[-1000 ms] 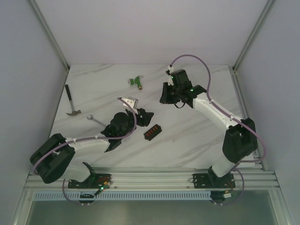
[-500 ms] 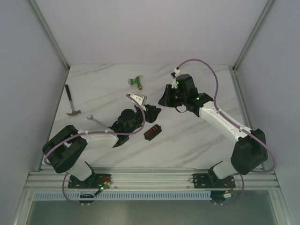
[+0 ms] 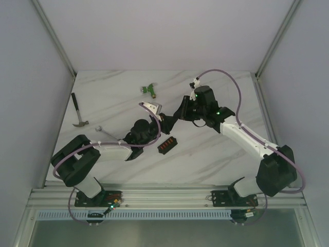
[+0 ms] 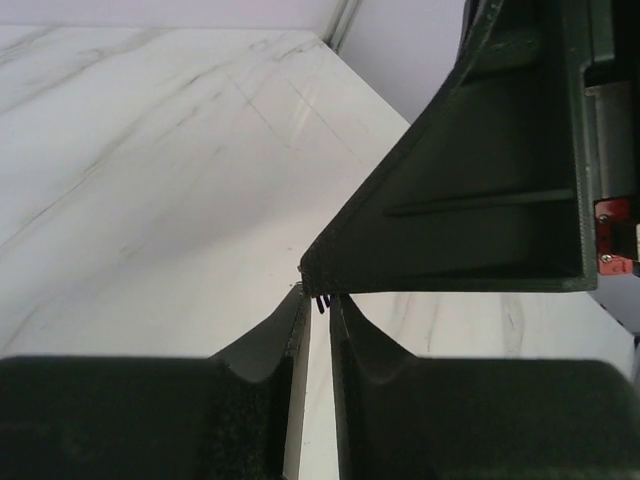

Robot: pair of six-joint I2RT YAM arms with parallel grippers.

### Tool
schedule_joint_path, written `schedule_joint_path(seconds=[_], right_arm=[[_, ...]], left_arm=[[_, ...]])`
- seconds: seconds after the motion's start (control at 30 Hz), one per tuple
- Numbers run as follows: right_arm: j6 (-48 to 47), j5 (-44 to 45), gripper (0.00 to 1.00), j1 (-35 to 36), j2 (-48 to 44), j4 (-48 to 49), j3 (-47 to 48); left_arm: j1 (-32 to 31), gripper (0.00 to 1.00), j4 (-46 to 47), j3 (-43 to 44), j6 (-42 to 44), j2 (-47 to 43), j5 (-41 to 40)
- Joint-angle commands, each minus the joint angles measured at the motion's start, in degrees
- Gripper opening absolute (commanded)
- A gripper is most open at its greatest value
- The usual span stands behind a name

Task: Snap on the fuse box
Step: Pick up the fuse from the center of the board.

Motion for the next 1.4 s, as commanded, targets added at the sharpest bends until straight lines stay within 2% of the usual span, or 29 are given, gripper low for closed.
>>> schedule_joint_path(seconds=[0.0,0.27,0.43,0.6,0.7,0.8,1.07,1.23,1.37], right_arm=[[3.62,-1.02,0.24,0.85,-2.99,4.77,-2.85],[8.11,-0.19,0.26,1.48,-5.89,9.88,-7.83],[7.92,0.51,0.34,1.44,-7.2,11.03,-8.4],[3.42,0.44,0.44,1.12,-8.9,10.88,-7.2],[-2.78,-1.05,0.47,0.42,-9.97,10.82,-5.72],[-13.01,-2.89,0.51,0.05,-10.7,10.12,-4.11],[-40.95,-14.04,0.5,-0.16,-13.49,3.34,-1.52],[-51.59,-20.95,0.52,-0.24,-17.21,-1.73,-1.54],[-56.62,-30.41,0.53,-0.33,-18.31,-4.45,-1.26]], left_arm=[[-0.37,0.2,5.88,1.27,-2.98,0.89,1.18],[-0.5,0.03,7.09,0.99,-3.14,0.89,1.84],[-0.55,0.0,6.68,0.47,-2.33,0.42,2.68],[-0.26,0.0,3.98,0.17,-0.07,-0.97,4.25],[0.73,0.0,1.59,-0.05,2.11,-2.23,7.91],[2.01,0.0,-1.88,-0.06,4.76,-4.02,12.98],[5.08,0.0,-13.65,0.04,13.96,-12.44,23.91],[5.61,0.0,-19.93,0.64,18.18,-16.72,30.59],[5.61,0.0,-21.99,0.84,20.1,-19.76,35.58]])
